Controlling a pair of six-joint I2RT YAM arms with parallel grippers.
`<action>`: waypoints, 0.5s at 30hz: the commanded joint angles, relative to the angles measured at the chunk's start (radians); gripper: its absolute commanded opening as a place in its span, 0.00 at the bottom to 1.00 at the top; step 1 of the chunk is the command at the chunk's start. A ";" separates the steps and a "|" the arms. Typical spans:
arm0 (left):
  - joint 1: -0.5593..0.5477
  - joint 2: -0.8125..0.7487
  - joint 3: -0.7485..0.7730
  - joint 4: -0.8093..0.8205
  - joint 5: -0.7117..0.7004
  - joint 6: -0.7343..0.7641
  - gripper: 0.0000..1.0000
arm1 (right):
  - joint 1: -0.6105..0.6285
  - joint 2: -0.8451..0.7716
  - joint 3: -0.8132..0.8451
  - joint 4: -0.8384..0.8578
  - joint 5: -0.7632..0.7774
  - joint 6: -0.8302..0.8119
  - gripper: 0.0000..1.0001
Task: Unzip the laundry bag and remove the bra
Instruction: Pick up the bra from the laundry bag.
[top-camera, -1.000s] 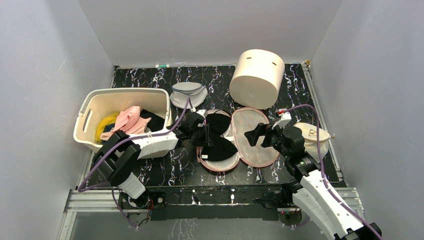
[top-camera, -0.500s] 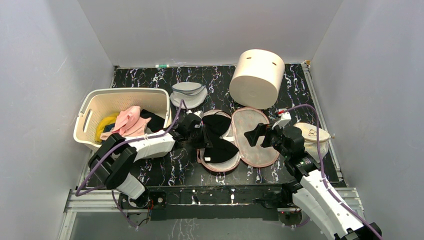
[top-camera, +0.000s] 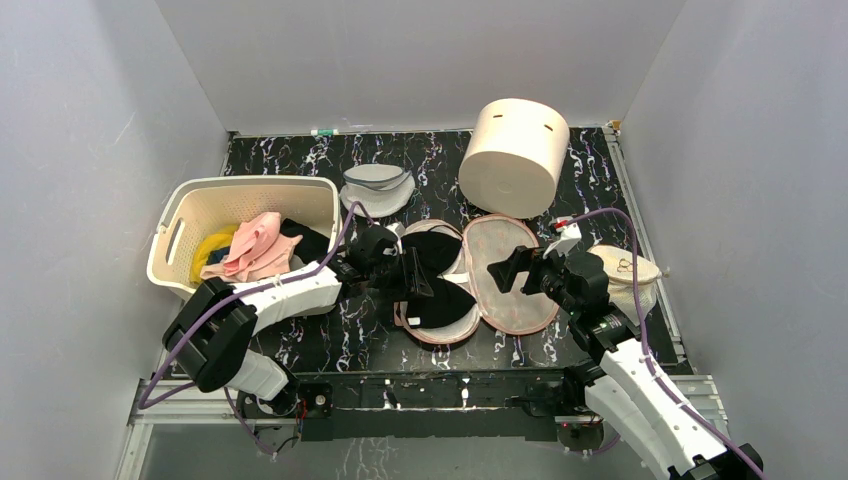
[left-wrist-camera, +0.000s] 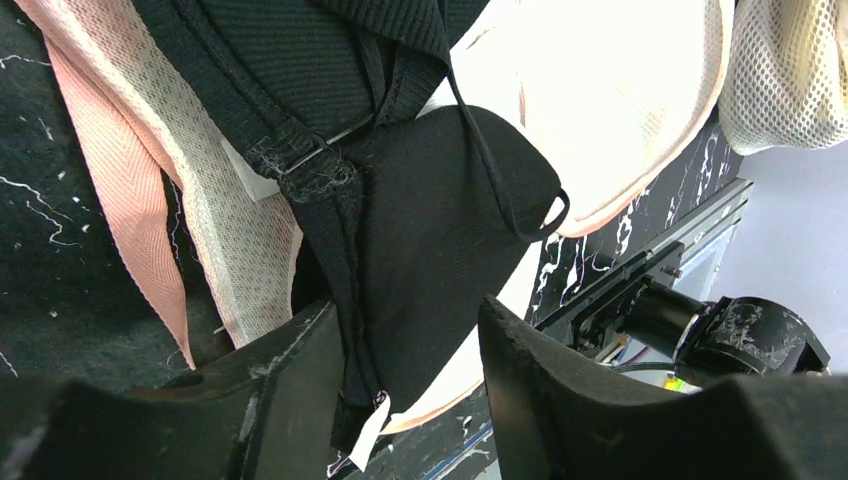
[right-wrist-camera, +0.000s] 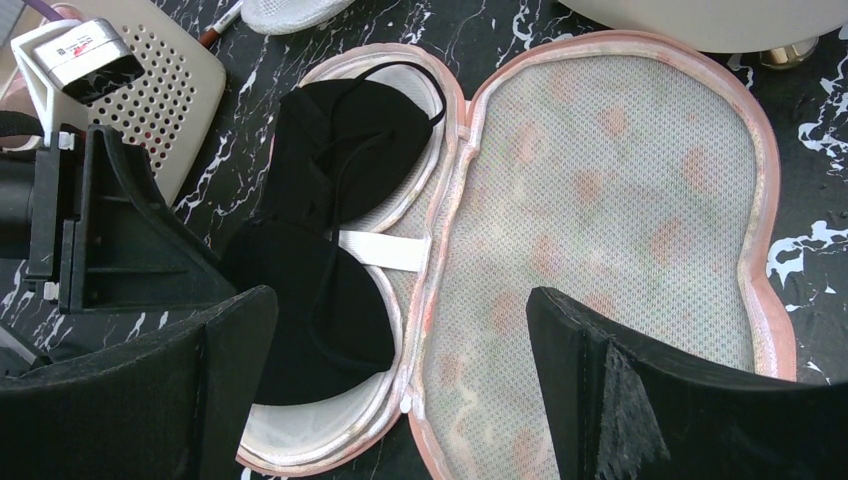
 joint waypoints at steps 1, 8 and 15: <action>0.006 0.006 -0.003 -0.023 0.045 0.000 0.51 | -0.002 -0.007 0.001 0.069 -0.008 -0.021 0.96; -0.011 0.046 -0.036 -0.020 0.108 -0.009 0.48 | -0.002 -0.009 0.001 0.069 -0.007 -0.018 0.96; -0.014 -0.032 -0.078 0.002 0.136 -0.031 0.19 | -0.003 -0.013 0.000 0.071 -0.006 -0.018 0.96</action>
